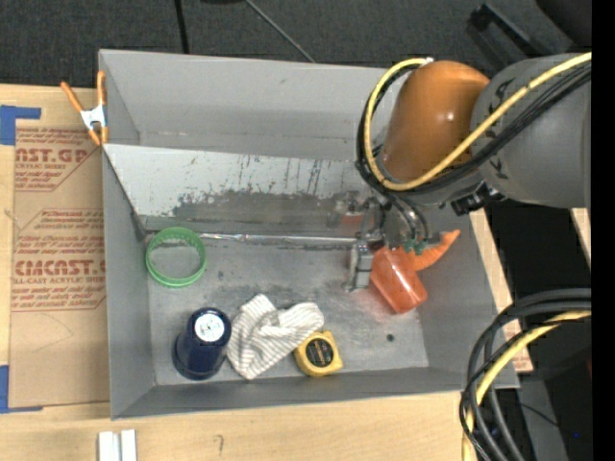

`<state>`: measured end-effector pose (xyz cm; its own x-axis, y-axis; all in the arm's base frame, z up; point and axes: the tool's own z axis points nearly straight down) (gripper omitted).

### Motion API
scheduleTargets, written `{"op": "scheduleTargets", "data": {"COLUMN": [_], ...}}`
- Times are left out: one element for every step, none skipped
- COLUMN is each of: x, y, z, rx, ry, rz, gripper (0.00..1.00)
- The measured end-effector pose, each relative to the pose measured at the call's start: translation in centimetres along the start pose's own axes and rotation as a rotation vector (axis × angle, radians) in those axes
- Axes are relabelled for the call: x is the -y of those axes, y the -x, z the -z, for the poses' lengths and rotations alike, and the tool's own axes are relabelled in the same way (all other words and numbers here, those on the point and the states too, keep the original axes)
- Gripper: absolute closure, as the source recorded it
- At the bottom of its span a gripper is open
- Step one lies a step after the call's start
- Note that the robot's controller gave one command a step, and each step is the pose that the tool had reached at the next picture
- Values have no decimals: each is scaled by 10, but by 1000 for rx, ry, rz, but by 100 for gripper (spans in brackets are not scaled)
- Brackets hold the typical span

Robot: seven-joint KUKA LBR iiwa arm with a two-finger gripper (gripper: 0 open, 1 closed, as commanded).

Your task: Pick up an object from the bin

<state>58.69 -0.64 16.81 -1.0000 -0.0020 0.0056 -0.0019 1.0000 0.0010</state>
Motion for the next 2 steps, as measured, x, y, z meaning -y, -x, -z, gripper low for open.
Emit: {"op": "scheduleTargets", "data": {"x": [0, -16], "y": [2, -25], "z": [5, -33], "rx": [8, 12], "ry": [0, -2], "rz": [0, 82], "gripper": [0, 0]}}
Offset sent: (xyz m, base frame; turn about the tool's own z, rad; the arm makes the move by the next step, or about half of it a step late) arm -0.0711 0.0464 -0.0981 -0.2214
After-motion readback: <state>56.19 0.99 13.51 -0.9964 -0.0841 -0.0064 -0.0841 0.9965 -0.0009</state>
